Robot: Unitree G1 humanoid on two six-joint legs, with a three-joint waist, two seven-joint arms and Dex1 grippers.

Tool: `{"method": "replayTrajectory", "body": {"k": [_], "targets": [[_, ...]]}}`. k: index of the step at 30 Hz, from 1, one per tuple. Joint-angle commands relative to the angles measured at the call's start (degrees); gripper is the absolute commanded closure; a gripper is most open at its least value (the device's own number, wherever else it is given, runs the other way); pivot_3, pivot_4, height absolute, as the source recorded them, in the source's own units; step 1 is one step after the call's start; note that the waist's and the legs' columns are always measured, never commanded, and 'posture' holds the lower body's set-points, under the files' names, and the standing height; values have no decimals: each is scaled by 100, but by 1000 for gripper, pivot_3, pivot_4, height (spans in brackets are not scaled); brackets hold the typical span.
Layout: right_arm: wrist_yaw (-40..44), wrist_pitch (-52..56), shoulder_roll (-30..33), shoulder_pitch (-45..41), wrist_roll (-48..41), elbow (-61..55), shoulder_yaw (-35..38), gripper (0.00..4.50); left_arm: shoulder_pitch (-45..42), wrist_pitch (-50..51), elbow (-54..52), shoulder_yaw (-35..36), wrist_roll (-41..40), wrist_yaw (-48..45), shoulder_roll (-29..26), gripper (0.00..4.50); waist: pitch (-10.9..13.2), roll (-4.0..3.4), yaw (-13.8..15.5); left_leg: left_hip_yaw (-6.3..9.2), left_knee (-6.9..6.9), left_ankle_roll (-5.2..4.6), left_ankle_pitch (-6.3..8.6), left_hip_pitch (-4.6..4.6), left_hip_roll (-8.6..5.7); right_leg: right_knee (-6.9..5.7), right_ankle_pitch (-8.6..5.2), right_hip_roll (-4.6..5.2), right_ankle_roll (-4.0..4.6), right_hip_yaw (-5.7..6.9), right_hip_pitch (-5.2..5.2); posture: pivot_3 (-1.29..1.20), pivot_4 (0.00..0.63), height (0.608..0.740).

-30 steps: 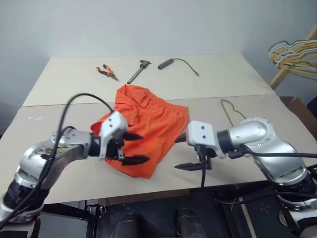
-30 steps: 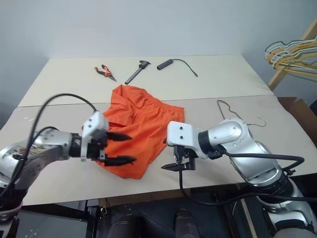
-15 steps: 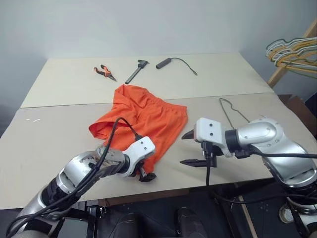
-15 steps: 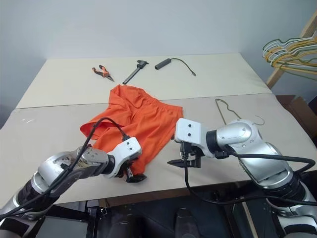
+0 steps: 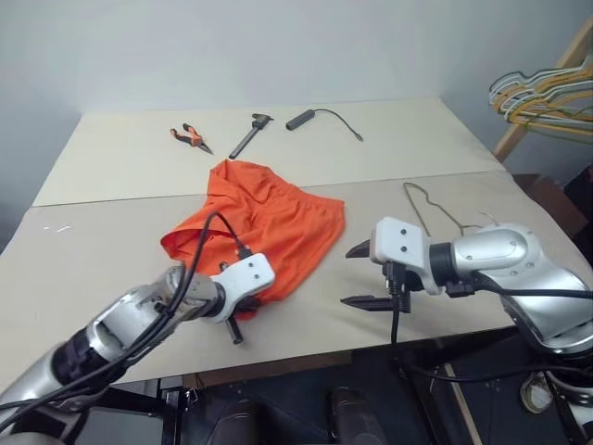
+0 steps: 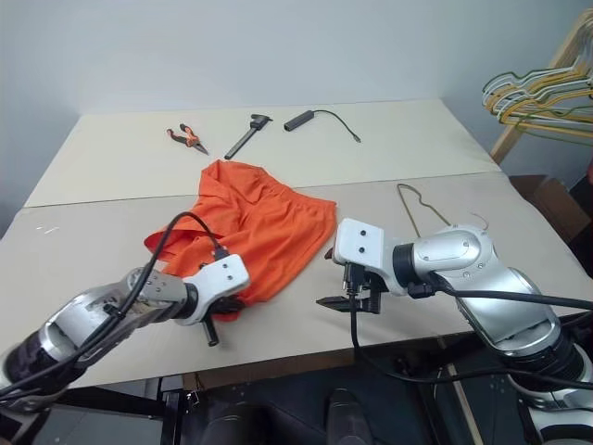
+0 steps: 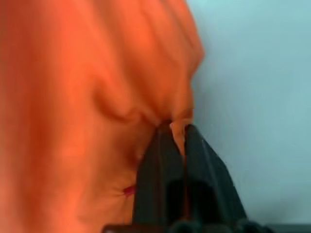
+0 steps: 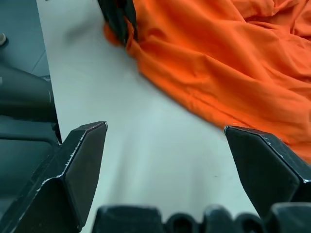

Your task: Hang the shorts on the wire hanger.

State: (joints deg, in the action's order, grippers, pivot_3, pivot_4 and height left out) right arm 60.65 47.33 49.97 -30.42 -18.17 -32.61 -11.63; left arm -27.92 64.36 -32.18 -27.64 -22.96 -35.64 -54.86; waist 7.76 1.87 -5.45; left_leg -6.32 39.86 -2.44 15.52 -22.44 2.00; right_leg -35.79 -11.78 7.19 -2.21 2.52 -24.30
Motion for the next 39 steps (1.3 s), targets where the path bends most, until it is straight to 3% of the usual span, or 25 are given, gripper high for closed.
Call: {"method": "replayTrajectory", "body": {"k": [1, 5, 10, 14, 20, 25, 31, 33, 36, 39], "targets": [[-250, -958, 22, 92, 470, 285, 31, 0, 383, -1434, 123, 281, 271, -1181, -892, 4462, 0, 0, -24, -3, -1, 0, 0, 0, 0, 0, 0, 0, 0, -1, -3, -183, 106, 740], [-794, -2787, -132, 229, 1694, 1117, -516, 0, 839, -2632, 500, 1157, 120, -2102, -1493, 4462, -1, -2, 1, -12, -2, 5, -1, -10, 1, 0, -1, 1, 0, 0, -16, -136, 89, 740], [-1809, -4897, -681, 167, 3174, 2539, -1245, 0, 960, -2811, 991, 2333, -264, -2607, -1618, 4462, -2, 0, 57, -15, 1, 40, -22, -34, -1, -3, -4, 5, -5, 7, -33, -79, 78, 740], [-2694, -5680, -1188, -91, 3999, 3614, -1451, 0, 1099, -2848, 1155, 2925, -357, -2883, -1665, 4462, -4, 2, 122, -24, 7, 61, -36, -83, -4, -16, -4, 4, -9, 1, -84, -38, 77, 740], [-3976, -6373, -2062, -890, 4863, 5493, -1631, 0, 1471, -2909, 1174, 3584, -373, -3171, -1764, 4462, -6, 4, 145, -54, 7, 70, -41, -83, 1, -17, -5, -4, -9, 0, -86, -8, 71, 740], [-4066, -6969, -2151, -1218, 5055, 6231, -1721, 1282, 1746, -2903, 1010, 3814, -331, -3180, -1724, 4500, -8, 5, 210, -53, 6, 70, -41, -87, 0, -13, -5, -4, -9, 4, -83, 3, 72, 740], [-3499, -7627, -1582, -1056, 4709, 6012, -1455, 3572, 1972, -3128, 998, 3923, -261, -3228, -1663, 4500, -8, 5, 264, -53, 6, 70, -41, -86, 1, -10, -5, -4, -9, 5, -81, -14, 81, 740], [-3010, -7733, -1276, -847, 4235, 5535, -1275, 4329, 2066, -3421, 1068, 3932, -171, -3323, -1639, 4500, -8, 6, 284, -53, 6, 70, -41, -86, 1, -9, -5, -4, -9, 5, -81, -25, 84, 740], [-2082, -7572, -682, -374, 3334, 4459, -947, 4477, 2221, -4028, 1281, 3947, 17, -3531, -1606, 4500, -7, 4, 288, -52, 5, 69, -41, -83, 3, -8, -5, -5, -9, 6, -79, -42, 85, 740], [-792, -7164, 371, 248, 2160, 3085, -616, 4477, 2297, -4811, 1721, 3983, 86, -4017, -1592, 4500, -6, -1, 300, -52, 6, 66, -39, -79, 5, -7, -5, -5, -9, 6, -75, -70, 85, 740]]}}
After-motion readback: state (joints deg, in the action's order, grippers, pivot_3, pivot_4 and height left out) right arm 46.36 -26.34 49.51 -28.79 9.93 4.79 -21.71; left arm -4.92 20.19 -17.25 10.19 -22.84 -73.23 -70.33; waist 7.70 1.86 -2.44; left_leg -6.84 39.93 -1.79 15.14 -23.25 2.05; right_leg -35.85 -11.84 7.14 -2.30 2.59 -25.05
